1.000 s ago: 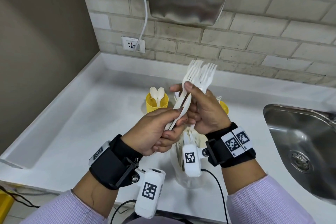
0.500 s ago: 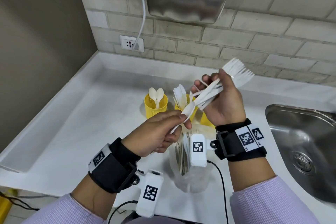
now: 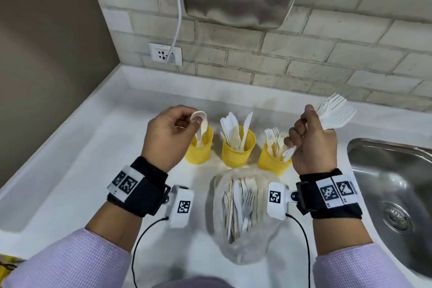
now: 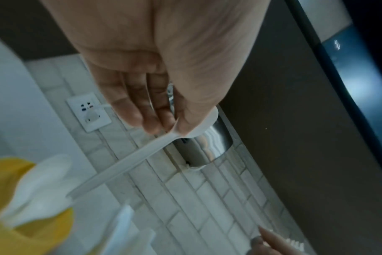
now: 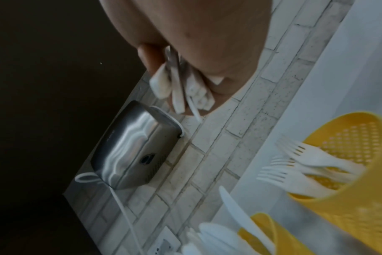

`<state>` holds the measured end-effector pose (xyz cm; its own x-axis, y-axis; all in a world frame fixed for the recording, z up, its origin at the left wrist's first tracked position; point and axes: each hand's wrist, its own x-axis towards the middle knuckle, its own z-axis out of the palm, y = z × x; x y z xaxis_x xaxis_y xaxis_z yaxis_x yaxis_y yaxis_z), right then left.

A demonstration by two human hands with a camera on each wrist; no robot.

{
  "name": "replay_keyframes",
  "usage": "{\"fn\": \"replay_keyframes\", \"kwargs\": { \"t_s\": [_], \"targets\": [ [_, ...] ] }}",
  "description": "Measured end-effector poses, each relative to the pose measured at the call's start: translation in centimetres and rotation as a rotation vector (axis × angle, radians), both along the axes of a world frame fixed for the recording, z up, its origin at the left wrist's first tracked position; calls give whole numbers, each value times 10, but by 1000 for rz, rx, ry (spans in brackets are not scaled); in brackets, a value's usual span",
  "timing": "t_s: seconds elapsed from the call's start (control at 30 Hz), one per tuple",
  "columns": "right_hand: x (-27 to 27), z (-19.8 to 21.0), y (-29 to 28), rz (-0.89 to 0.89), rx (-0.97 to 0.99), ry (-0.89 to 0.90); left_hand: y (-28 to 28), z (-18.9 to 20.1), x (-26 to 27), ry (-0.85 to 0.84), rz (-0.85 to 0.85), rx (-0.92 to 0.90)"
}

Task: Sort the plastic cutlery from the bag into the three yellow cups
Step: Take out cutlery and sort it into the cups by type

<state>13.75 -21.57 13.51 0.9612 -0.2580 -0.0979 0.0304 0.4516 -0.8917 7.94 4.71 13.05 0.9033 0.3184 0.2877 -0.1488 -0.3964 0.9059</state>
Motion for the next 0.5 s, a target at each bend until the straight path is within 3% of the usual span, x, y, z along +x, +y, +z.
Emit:
{"fn": "replay_keyframes", "kwargs": {
  "t_s": [0.17, 0.5],
  "targets": [
    [16, -22, -3, -45, -109, 24, 16, -18, 37, -3, 89, 153],
    [41, -55, -18, -83, -268, -18, 22, -58, 64, 252, 69, 329]
  ]
}}
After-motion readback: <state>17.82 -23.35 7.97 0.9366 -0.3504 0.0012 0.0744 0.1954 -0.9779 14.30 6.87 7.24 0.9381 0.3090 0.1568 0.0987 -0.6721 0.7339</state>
